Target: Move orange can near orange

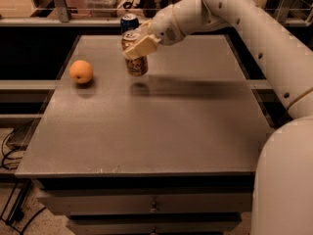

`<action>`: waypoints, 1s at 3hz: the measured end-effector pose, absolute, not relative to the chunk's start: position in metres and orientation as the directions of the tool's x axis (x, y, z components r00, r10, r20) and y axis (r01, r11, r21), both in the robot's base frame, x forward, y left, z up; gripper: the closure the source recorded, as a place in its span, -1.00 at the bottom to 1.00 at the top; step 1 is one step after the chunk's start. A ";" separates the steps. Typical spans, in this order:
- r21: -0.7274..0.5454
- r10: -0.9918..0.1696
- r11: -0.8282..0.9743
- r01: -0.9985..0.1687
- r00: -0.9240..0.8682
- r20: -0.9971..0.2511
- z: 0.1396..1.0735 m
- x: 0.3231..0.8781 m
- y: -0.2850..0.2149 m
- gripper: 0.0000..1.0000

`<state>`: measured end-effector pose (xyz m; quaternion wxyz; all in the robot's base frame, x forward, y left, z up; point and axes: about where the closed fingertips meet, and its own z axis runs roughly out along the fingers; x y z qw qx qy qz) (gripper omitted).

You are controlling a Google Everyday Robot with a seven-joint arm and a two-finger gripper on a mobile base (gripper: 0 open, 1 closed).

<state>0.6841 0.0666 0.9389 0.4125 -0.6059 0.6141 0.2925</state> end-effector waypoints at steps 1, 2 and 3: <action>-0.173 -0.486 0.005 -0.985 0.149 -0.861 0.945 0.670 0.104 1.00; -0.192 -0.447 -0.038 -0.981 0.189 -0.875 0.939 0.673 0.130 0.66; -0.178 -0.418 -0.051 -0.983 0.183 -0.890 0.924 0.682 0.143 0.21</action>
Offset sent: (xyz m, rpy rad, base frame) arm -0.0042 0.0870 -0.0087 0.0903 -0.0807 0.1897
